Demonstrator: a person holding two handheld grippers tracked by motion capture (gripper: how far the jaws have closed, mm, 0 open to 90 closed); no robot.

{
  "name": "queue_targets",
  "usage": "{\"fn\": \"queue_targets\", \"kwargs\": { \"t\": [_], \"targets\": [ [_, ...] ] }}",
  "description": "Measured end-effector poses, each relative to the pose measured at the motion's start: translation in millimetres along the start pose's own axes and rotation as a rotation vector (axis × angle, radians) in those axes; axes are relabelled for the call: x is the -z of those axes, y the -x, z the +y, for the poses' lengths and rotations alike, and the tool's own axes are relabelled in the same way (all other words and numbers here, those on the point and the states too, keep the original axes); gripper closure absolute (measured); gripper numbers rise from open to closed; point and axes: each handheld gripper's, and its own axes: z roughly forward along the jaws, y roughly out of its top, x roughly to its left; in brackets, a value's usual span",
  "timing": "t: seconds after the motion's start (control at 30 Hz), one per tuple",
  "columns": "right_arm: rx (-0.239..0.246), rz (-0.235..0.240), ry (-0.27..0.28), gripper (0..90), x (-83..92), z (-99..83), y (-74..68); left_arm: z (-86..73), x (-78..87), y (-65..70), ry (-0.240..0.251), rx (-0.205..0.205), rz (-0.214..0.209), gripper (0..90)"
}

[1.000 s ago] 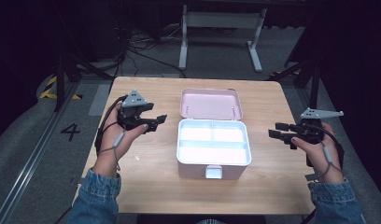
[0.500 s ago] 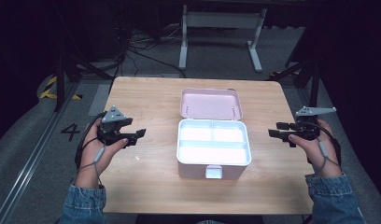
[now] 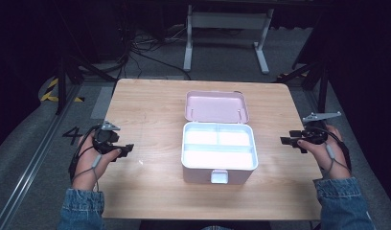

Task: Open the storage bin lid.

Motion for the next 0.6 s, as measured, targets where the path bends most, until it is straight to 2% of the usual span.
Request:
{"fn": "queue_targets", "kwargs": {
  "t": [0.1,0.17,0.33,0.4,0.43,0.6],
  "targets": [
    [-0.008,-0.005,-0.024,43.6,-2.5,-2.3,2.6,-4.2,-4.5,-4.0,-0.041,0.033,-0.019,32.5],
    [-0.011,-0.01,-0.037,43.3,-3.4,-3.7,3.6,-8.3,-7.1,-7.5,-0.094,0.07,-0.022,32.5],
    [-0.023,-0.007,-0.053,43.0,-3.5,-5.5,4.3,-10.4,-8.0,-10.1,-0.118,0.119,0.005,32.7],
    [-0.026,-0.007,-0.064,43.0,-4.1,-7.2,4.6,-10.8,-9.9,-9.6,-0.145,0.124,-0.001,32.4],
    [-0.032,-0.007,-0.069,43.0,-4.2,-7.8,4.7,-10.8,-11.1,-9.5,-0.151,0.112,-0.005,32.4],
    [-0.033,-0.006,-0.062,42.8,-3.3,-8.5,5.5,-8.9,-13.3,-6.7,-0.15,0.102,-0.017,32.1]
  ]
}}
